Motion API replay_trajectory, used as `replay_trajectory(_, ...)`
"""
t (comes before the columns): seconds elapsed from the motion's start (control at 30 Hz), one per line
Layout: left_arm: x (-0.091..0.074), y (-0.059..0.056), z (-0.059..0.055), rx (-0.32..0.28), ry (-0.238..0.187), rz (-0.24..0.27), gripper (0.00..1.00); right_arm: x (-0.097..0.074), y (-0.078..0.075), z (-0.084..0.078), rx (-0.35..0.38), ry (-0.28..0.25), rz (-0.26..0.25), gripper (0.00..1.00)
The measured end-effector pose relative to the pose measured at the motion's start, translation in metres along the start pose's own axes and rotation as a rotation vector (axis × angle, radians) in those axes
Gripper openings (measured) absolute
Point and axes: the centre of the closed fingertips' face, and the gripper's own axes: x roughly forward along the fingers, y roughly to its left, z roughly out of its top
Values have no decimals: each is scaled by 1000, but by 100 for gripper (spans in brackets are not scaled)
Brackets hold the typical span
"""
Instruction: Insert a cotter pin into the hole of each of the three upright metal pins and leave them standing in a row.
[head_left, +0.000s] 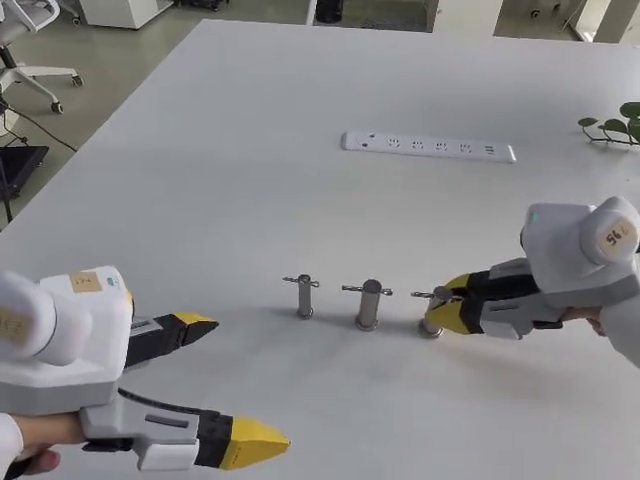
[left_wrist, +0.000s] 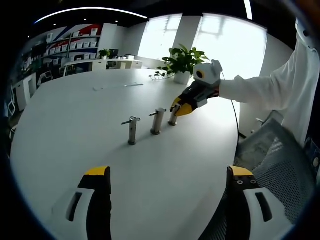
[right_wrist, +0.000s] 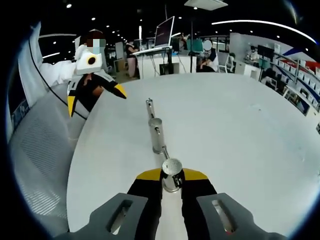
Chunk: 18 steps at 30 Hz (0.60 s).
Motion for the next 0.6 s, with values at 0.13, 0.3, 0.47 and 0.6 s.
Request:
replay_trajectory(0.13, 1, -1, -3, -4, 4, -3, 97, 1, 0, 0, -14, -3, -5, 8)
replay_trajectory(0.3, 2, 0, -2, -22, -5, 4, 96, 4, 0, -1, 15, -22, -17, 16)
replay_trajectory(0.47, -2, 2, 3, -21, -12, 18, 96, -2, -4, -1, 37, -24, -84, 48)
replay_trajectory(0.6, -6, 2, 11, -13, -32, 30, 96, -19, 4, 13, 67, -75, -122, 60)
